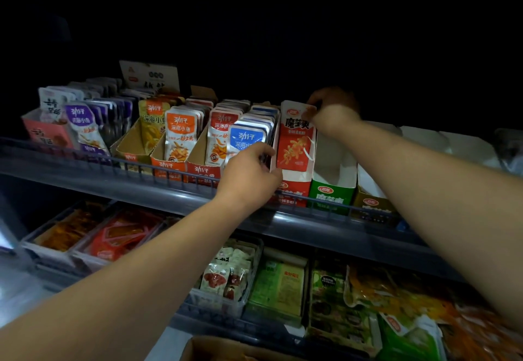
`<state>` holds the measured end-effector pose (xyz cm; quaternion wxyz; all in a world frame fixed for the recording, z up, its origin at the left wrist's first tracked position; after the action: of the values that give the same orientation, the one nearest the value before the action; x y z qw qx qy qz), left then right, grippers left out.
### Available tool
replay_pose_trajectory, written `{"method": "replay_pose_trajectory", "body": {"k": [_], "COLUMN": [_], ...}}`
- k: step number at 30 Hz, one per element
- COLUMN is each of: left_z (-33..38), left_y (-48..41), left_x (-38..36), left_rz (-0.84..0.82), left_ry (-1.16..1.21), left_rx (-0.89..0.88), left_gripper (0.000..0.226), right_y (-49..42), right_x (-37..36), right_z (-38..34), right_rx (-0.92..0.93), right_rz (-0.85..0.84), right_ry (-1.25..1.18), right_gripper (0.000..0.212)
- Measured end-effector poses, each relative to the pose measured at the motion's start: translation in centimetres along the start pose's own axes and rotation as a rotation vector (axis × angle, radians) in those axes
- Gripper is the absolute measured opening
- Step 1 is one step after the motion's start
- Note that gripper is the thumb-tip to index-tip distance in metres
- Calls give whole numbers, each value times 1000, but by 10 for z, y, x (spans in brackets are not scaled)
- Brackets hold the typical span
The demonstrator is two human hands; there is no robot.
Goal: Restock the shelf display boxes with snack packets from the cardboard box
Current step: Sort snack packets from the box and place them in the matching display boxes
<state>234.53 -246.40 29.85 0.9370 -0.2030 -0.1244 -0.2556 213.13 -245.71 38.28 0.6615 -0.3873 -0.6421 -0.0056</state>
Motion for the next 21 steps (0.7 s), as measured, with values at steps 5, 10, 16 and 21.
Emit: {"method": "replay_pose_trajectory", "body": {"k": [5,10,16,21], "left_z": [0,0,-4,-4], "left_y": [-1,-1,-1,-1], "left_x": [0,0,0,0], "left_rz": [-4,-5,3,16], "left_ry": [1,6,24,14], "left_rx": [-9,-18,-14,-20], "left_gripper": [35,34,34,34], "right_y": [-2,-4,-12,-11], "right_x": [-10,-12,-17,-18], "right_z": [5,9,9,10], "right_rx": [-47,-32,-95,-90], "right_rz": [-41,-18,-111,-145], "right_ry": [30,-24,-78,-92], "right_gripper": [38,26,30,31]}}
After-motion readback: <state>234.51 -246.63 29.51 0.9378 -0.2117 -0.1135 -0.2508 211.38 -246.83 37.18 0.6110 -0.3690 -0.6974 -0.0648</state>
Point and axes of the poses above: each hand's wrist, its own y-axis away from the middle knuckle, its own x-axis out of the back of the hand, z = x × y, the point moved 8 cm from there along -y, towards the middle knuckle, and after that the axes turned 12 degrees about y, right-handed, at the moved point
